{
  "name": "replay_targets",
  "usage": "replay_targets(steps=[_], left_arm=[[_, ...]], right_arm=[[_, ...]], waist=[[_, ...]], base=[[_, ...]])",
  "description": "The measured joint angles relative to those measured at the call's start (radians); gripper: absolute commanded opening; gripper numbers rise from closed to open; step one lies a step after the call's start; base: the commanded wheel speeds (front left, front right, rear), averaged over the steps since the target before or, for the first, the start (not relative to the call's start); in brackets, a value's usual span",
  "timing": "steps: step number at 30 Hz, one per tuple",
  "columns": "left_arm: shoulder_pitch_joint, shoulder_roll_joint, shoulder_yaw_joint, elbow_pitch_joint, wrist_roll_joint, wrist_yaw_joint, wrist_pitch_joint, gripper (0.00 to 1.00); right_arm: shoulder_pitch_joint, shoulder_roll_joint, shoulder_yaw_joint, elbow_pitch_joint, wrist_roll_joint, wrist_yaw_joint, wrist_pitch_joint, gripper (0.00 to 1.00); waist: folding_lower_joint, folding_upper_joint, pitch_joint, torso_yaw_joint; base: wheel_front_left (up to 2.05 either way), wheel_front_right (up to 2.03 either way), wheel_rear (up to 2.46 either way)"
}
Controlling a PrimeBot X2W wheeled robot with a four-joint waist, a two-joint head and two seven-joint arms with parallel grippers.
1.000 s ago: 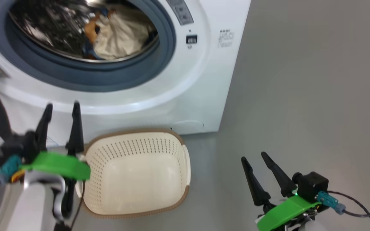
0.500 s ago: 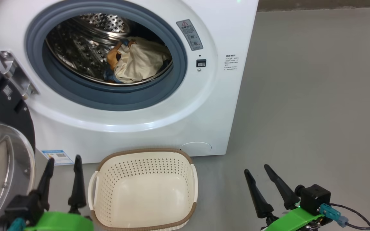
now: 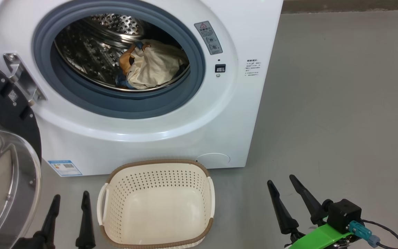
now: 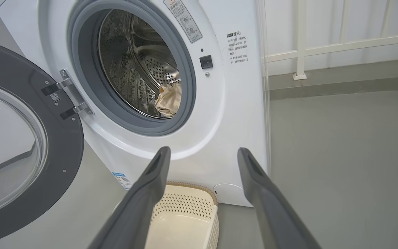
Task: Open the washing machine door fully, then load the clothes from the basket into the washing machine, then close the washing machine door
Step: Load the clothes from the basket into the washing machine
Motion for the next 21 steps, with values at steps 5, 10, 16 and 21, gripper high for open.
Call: replay_targets(steps=[5, 10, 16, 21], left_arm=[[0.022, -0.003, 0.008, -0.006, 0.006, 0.012, 0.000, 1.00], [0.029, -0.005, 0.010, -0.006, 0.021, 0.021, 0.000, 1.00], [0.046, -0.005, 0.015, -0.006, 0.026, 0.021, 0.000, 1.00], [0.050, -0.006, 0.016, -0.006, 0.020, 0.016, 0.000, 1.00]], right_arm=[[0.000, 0.000, -0.015, -0.017, -0.029, 0.000, 0.000, 1.00], [0.013, 0.000, -0.030, -0.040, -0.050, 0.000, 0.000, 1.00], [0.037, 0.002, -0.049, -0.059, -0.057, 0.000, 0.000, 1.00], [0.039, 0.002, -0.063, -0.078, -0.066, 0.000, 0.000, 1.00]], waist=[[0.0000, 0.0000, 0.001, -0.006], [0.0000, 0.0000, -0.002, -0.011], [0.0000, 0.0000, -0.002, -0.015], [0.0000, 0.0000, -0.002, -0.019]], base=[[0.00, 0.00, 0.00], [0.00, 0.00, 0.00], [0.00, 0.00, 0.00], [0.00, 0.00, 0.00]])
